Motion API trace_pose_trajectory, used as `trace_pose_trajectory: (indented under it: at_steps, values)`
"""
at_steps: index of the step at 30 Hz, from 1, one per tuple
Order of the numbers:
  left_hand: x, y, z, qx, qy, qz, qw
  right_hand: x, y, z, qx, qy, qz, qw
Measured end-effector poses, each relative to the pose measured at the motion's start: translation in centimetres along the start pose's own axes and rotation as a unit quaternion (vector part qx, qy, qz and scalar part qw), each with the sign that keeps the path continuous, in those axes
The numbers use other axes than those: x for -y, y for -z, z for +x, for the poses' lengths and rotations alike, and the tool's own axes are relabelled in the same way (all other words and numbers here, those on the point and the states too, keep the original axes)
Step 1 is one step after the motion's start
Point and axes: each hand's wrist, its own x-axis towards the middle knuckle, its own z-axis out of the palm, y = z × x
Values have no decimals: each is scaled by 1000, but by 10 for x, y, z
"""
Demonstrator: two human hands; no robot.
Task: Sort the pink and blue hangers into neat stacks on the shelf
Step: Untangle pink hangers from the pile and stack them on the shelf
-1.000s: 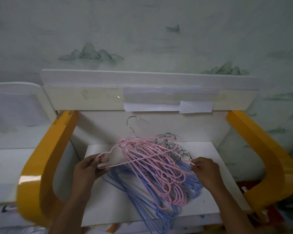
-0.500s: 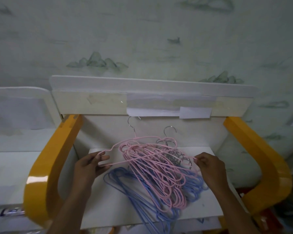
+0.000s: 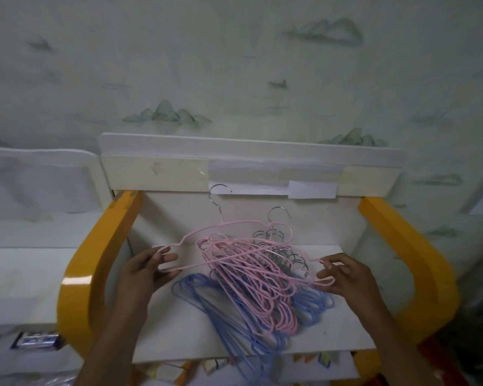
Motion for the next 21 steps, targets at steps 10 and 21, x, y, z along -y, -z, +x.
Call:
trace_pose_trajectory:
  at_steps: [10,21]
  values:
    - [-18,20,-86,-32,-42,6,999,29,13,-60,37,66,5,997]
    - [-52,95,-178,-134,-88,19,987,43,-45,-108,101,69,21,992]
